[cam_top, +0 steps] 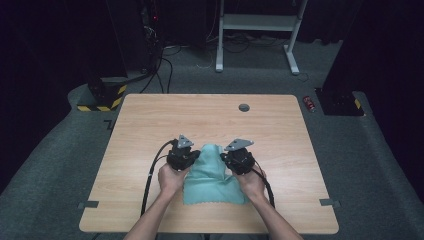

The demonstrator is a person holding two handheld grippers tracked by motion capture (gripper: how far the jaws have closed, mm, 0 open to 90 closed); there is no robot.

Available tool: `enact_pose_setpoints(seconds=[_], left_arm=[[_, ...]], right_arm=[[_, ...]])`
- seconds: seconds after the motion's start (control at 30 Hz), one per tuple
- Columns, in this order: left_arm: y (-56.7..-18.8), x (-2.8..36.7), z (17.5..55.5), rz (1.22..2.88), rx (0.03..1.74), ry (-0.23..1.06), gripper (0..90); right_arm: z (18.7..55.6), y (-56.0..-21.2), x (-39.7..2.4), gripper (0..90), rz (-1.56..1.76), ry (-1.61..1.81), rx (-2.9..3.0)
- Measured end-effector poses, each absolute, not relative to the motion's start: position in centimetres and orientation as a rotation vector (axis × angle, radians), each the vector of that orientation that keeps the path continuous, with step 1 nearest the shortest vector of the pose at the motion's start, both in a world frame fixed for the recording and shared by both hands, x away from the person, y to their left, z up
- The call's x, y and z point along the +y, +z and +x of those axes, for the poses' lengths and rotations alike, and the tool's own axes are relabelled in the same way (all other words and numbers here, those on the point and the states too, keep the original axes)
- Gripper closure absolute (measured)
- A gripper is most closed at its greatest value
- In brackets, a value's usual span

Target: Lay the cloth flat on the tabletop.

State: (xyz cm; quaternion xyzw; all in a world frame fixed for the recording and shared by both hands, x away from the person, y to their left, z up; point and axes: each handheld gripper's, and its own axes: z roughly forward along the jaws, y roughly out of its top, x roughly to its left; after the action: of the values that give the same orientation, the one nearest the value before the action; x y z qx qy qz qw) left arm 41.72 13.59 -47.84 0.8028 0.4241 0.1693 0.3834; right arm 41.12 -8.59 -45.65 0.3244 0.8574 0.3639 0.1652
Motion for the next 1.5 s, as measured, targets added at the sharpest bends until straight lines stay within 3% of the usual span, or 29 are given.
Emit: enact_pose_setpoints(seconds=[0.17, 0.5, 0.57, 0.67, 1.0, 1.2, 1.33, 1.5], left_arm=[[-48.2, 14.0, 41.1, 2.09, 1.077, 0.455, 89.6], [-50.8, 15.4, 40.7, 2.13, 1.165, 0.371, 88.5], [-51.1, 15.6, 40.5, 2.126, 1.17, 0.366, 88.4], [-51.1, 15.7, 40.4, 2.132, 1.162, 0.373, 88.4], [-51.5, 15.8, 40.2, 2.1, 1.159, 0.391, 88.5], [-51.5, 15.8, 40.2, 2.098, 1.156, 0.389, 88.5], [-51.5, 15.8, 40.2, 2.1, 1.154, 0.39, 88.5], [-51.5, 15.8, 40.2, 2.1, 1.153, 0.388, 88.5]], right_arm=[[40.6, -46.2, -6.7, 90.0, 0.87, 1.058, 2.484], [38.8, -49.1, -2.9, 89.1, 0.669, 1.062, 2.683], [38.7, -49.7, -2.6, 81.5, 0.657, 1.057, 2.739], [38.5, -49.7, -3.0, 74.0, 0.662, 1.093, 2.744], [41.0, -47.6, -7.9, 67.2, 0.939, 1.178, 2.559], [42.1, -48.8, -7.1, 62.6, 1.027, 1.161, 2.575], [42.7, -49.4, -6.2, 67.5, 1.044, 1.171, 2.607], [42.7, -49.8, -5.4, 88.5, 0.997, 1.135, 2.646]])
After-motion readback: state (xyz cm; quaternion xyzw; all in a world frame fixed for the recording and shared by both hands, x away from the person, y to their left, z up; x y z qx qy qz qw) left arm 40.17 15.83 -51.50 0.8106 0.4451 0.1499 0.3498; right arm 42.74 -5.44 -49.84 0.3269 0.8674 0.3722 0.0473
